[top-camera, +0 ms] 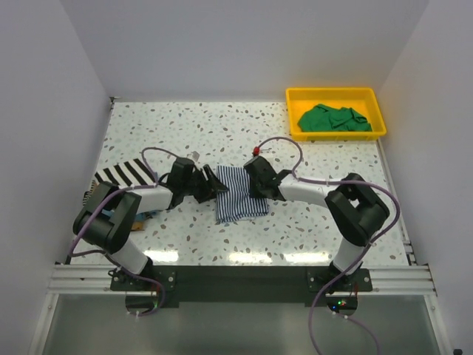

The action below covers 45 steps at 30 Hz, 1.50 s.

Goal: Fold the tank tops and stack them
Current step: Neatly place the folded tank top to the corner

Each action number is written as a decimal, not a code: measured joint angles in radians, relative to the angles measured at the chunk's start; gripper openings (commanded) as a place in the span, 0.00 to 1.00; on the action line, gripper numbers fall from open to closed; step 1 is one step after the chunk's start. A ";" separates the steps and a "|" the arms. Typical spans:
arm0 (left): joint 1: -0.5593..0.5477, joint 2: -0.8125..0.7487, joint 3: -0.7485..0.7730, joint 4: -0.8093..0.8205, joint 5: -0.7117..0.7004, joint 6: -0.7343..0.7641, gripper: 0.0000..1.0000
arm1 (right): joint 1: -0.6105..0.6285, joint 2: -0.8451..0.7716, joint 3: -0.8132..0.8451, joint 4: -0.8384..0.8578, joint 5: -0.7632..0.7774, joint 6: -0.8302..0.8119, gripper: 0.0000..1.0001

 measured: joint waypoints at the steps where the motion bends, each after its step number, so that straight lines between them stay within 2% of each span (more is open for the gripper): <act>1: -0.001 0.009 0.003 0.006 0.002 -0.003 0.60 | 0.000 -0.008 -0.011 0.008 -0.002 0.001 0.37; 5: -0.016 0.031 0.019 0.000 -0.018 -0.006 0.45 | 0.000 -0.038 -0.049 0.025 -0.012 0.012 0.37; 8: -0.038 0.038 0.029 -0.028 -0.059 0.000 0.26 | 0.000 -0.051 -0.061 0.024 -0.030 0.015 0.40; 9: -0.045 0.040 0.034 -0.043 -0.074 0.003 0.14 | 0.000 -0.055 -0.064 0.023 -0.037 0.015 0.46; 11: -0.055 0.045 0.054 -0.080 -0.103 0.013 0.01 | 0.000 -0.064 -0.065 0.020 -0.060 0.016 0.52; 12: -0.061 0.046 0.071 -0.107 -0.119 0.021 0.00 | 0.000 -0.070 -0.065 0.013 -0.069 0.015 0.56; 16: -0.080 0.045 0.151 -0.253 -0.200 0.074 0.00 | 0.002 -0.125 -0.068 -0.039 -0.096 0.006 0.61; 23: -0.081 -0.033 0.306 -0.576 -0.410 0.200 0.00 | 0.002 -0.285 -0.055 -0.095 -0.109 -0.019 0.61; 29: -0.047 -0.127 0.449 -0.777 -0.524 0.274 0.00 | 0.002 -0.307 -0.026 -0.101 -0.142 -0.037 0.61; 35: 0.051 -0.166 0.536 -0.896 -0.568 0.323 0.00 | 0.002 -0.307 -0.024 -0.101 -0.179 -0.046 0.61; 45: 0.226 -0.220 0.628 -1.023 -0.557 0.393 0.00 | 0.002 -0.304 -0.022 -0.094 -0.215 -0.053 0.60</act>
